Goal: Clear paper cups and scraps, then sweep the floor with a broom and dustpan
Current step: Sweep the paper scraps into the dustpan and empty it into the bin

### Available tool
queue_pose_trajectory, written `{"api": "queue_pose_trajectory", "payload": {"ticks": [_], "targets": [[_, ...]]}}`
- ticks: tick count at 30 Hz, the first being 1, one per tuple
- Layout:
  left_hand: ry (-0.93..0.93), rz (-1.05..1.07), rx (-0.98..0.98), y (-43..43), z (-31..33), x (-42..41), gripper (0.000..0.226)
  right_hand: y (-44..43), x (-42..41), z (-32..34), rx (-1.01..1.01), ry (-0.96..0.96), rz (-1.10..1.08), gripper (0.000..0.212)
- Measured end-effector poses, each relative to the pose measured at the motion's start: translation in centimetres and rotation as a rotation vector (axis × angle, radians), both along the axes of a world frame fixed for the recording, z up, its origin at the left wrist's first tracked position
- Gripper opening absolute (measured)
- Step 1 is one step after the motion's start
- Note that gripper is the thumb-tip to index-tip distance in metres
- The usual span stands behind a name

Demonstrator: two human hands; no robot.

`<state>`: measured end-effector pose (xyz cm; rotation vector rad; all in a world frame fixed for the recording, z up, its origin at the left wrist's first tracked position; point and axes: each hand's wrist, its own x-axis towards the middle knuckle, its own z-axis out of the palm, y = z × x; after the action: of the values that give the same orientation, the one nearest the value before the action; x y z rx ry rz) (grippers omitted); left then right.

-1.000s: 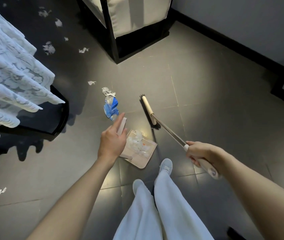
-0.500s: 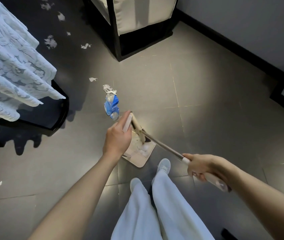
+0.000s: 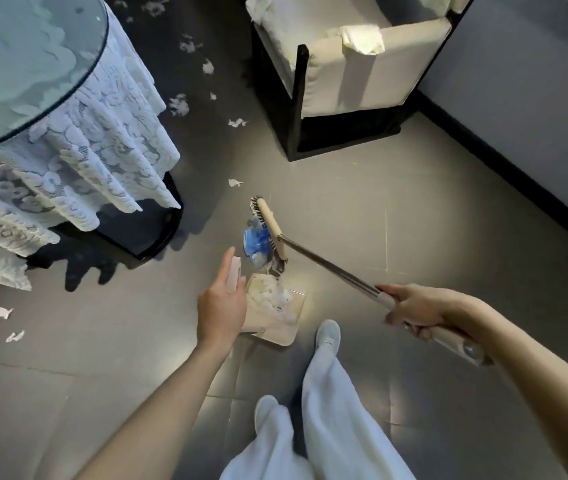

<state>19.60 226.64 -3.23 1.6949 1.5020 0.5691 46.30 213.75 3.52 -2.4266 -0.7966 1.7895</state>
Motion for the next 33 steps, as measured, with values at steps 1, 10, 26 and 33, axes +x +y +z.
{"api": "queue_pose_trajectory", "payload": {"ticks": [1,10,26,33], "targets": [[0.000,0.040,0.004,0.5,-0.2,0.2,0.051,1.8,0.7,-0.2,0.016,0.007,-0.003,0.068],[0.016,0.301,-0.017,7.7,0.2,6.1,0.050,20.3,8.7,-2.2,0.045,-0.085,0.321,0.032],[0.027,0.432,0.025,16.5,-0.3,13.3,0.047,28.5,14.8,-7.1,-0.229,0.060,0.648,0.066],[0.031,0.378,0.071,19.3,-0.1,15.2,0.047,28.9,18.1,-2.4,-0.253,0.131,0.489,0.071]]}}
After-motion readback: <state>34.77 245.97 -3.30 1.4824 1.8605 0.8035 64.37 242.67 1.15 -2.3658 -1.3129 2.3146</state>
